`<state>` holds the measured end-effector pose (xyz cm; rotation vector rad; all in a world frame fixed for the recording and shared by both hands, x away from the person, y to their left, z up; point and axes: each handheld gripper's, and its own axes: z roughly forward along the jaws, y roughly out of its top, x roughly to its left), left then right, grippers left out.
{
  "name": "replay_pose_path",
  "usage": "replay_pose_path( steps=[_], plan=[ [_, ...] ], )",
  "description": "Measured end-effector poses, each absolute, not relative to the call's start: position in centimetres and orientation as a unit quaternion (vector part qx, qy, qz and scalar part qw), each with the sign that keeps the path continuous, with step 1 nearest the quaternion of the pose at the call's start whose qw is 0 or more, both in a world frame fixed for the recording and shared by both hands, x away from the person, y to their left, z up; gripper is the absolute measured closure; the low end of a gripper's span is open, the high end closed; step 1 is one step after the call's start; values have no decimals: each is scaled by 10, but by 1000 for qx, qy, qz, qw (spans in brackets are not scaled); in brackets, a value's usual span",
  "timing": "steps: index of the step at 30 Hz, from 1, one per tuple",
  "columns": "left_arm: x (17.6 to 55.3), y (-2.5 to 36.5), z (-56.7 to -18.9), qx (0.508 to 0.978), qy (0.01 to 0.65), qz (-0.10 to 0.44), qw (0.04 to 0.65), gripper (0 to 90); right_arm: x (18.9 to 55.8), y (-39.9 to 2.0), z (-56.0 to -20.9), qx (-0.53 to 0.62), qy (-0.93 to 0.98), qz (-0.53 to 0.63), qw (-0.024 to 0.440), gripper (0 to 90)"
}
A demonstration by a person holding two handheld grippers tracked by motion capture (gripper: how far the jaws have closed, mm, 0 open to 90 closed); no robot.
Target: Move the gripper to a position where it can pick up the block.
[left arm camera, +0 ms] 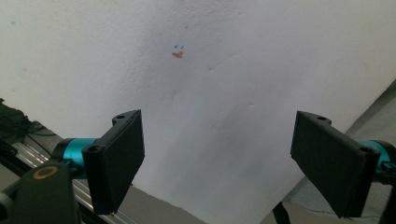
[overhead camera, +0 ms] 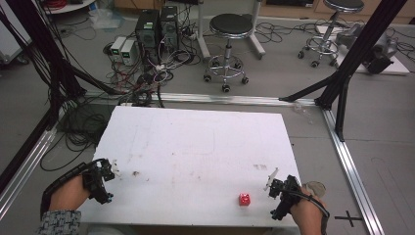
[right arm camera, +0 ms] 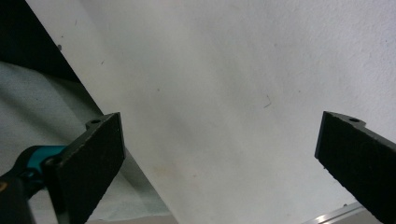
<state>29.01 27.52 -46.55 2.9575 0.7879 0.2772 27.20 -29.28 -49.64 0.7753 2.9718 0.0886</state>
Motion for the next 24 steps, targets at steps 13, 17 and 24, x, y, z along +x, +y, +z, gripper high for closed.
replay_pose_path(
  steps=[13, 17, 24],
  plan=[
    [290, 277, -465, 962, 255, 92, 36, 175, 272, -294, -495, 252, 966, 31, 36, 10],
    [290, 276, -465, 962, 256, 89, 37, 175, 271, -294, -495, 253, 966, 30, 36, 10],
    [290, 275, -465, 962, 256, 92, 39, 175, 271, -297, -496, 259, 965, 27, 39, 9]
  ],
)
